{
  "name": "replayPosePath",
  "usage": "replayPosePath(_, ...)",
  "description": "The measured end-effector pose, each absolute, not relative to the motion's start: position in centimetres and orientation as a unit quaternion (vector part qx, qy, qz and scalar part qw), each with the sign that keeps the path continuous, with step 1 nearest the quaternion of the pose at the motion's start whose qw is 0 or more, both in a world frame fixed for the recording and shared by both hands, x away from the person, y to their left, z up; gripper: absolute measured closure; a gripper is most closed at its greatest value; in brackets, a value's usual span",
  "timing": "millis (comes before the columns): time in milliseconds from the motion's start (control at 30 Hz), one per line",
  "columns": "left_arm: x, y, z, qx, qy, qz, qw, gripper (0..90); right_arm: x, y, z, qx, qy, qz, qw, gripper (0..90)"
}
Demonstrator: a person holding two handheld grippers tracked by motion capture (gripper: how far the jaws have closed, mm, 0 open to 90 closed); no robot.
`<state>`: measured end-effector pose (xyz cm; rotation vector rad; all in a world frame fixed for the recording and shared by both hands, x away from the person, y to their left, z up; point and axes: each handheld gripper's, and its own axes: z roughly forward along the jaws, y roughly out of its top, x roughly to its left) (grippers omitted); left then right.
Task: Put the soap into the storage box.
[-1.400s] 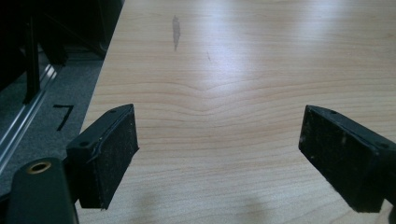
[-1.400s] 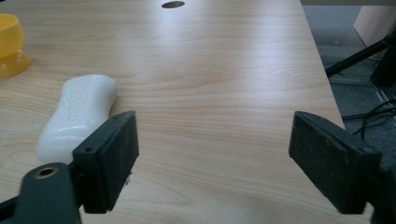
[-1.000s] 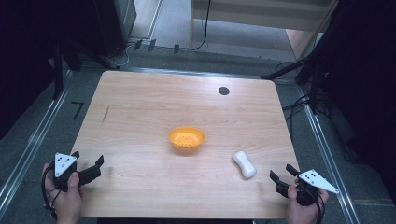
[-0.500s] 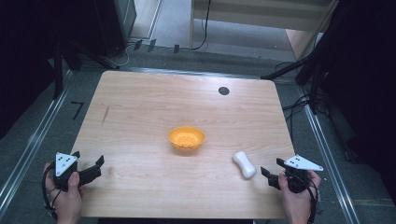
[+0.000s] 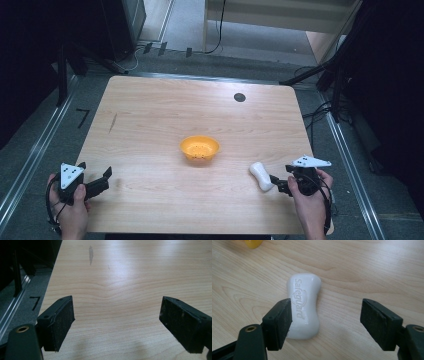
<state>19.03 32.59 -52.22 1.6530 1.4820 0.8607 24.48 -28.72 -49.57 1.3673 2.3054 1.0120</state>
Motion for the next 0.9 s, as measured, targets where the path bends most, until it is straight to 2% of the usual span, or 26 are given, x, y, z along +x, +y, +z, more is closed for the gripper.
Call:
replayPosePath(700,19.1,32.5,-52.3,0.644,0.581,0.334,0.369,13.3,26.7,-25.4,-49.7,0.502,0.808,0.298,0.075,26.5)
replayPosePath(900,19.2,32.5,-52.2,0.644,0.582,0.333,0.368,13.3,27.0,-24.5,-49.7,0.510,0.810,0.280,0.071,27.4)
